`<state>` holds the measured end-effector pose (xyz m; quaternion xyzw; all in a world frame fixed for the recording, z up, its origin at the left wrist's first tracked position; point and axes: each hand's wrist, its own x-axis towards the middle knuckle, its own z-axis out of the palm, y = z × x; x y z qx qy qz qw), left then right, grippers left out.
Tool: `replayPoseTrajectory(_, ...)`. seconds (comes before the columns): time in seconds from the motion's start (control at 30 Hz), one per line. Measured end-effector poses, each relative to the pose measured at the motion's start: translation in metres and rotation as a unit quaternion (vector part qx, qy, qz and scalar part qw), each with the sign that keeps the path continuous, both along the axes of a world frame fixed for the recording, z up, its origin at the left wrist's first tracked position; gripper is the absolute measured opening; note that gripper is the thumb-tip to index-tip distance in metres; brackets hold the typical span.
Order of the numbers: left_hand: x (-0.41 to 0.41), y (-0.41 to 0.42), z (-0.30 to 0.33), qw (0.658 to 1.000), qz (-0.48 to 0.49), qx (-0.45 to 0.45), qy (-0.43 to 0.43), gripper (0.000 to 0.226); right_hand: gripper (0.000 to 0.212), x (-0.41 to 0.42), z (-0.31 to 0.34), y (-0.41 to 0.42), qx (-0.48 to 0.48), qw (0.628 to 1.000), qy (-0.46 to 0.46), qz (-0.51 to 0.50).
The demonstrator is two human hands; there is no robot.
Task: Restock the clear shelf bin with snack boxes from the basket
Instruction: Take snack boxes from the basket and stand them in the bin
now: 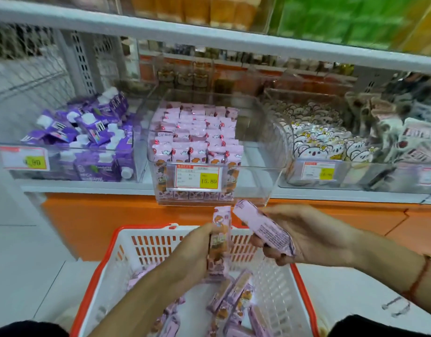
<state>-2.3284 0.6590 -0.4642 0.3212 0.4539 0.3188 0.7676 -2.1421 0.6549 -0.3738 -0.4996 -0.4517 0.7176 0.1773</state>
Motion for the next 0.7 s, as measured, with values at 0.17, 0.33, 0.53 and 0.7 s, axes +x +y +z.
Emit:
replayPoseTrajectory(0.17, -0.005, -0.018, 0.037, 0.976, -0.005, 0.194, 0.102, 0.024, 0.057, 0.016, 0.036, -0.006, 0.078, 0.997, 0.020, 0.014)
replayPoseTrajectory(0.33, -0.013, -0.022, 0.083, 0.863, 0.078, 0.444, 0.228, 0.048, 0.039, 0.034, 0.062, -0.015, 0.226, 0.960, -0.161, 0.021)
replayPoseTrajectory(0.53, 0.016, -0.009, 0.097, 0.855, -0.009, 0.463, 0.235, 0.041, 0.033, 0.019, 0.056, -0.019, 0.346, 0.916, -0.170, -0.109)
replayPoseTrajectory(0.7, 0.041, -0.006, 0.092, 0.964, -0.050, 0.250, 0.082, 0.023, 0.025, 0.004, 0.045, -0.011, 0.391, 0.872, -0.121, -0.269)
